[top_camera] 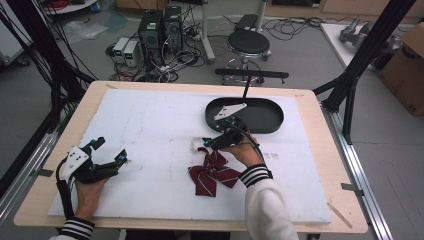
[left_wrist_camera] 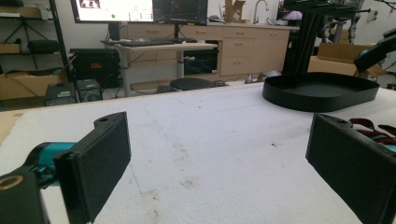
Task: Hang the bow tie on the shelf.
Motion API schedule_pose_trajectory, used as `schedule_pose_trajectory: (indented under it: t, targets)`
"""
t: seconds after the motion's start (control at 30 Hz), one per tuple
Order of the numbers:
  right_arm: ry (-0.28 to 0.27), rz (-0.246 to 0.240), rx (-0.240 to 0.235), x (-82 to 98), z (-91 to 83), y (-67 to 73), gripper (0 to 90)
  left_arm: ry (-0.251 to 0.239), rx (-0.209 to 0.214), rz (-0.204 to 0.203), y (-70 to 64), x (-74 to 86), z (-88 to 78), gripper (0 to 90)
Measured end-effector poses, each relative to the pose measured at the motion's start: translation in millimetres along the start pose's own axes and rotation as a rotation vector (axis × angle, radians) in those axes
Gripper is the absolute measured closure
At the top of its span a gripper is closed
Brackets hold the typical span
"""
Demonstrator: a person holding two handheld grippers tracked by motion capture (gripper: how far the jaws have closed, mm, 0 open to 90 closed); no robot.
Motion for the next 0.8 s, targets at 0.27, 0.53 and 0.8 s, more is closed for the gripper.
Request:
schedule_pose_trajectory:
  t: [0.27, 0.53, 0.8]
  targets:
    - [0.079, -0.001, -0.015, 3.6, 16.1, -2.8, 27.8, 0.001, 0.000, 0.000, 0.0, 0.0, 0.0, 7.0]
    - [0.168, -0.021, 0.018, -0.2, 25.3, -2.5, 38.7, 0.000, 0.000, -0.001, 0.1, 0.0, 0.0, 7.0]
    - [0.250, -0.024, 0.017, -6.5, 41.4, -2.7, 49.3, -0.001, 0.000, -0.001, 0.3, 0.0, 0.0, 7.0]
Point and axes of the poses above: each handheld gripper's, and its own axes: z roughly forward along the jaws, x roughly out of its underside, y roughly to its left, the point moved 1 cm from there along z, roughly forward along the jaws, and after that the axes turned 8 degrees about z, right-handed, at the moved point
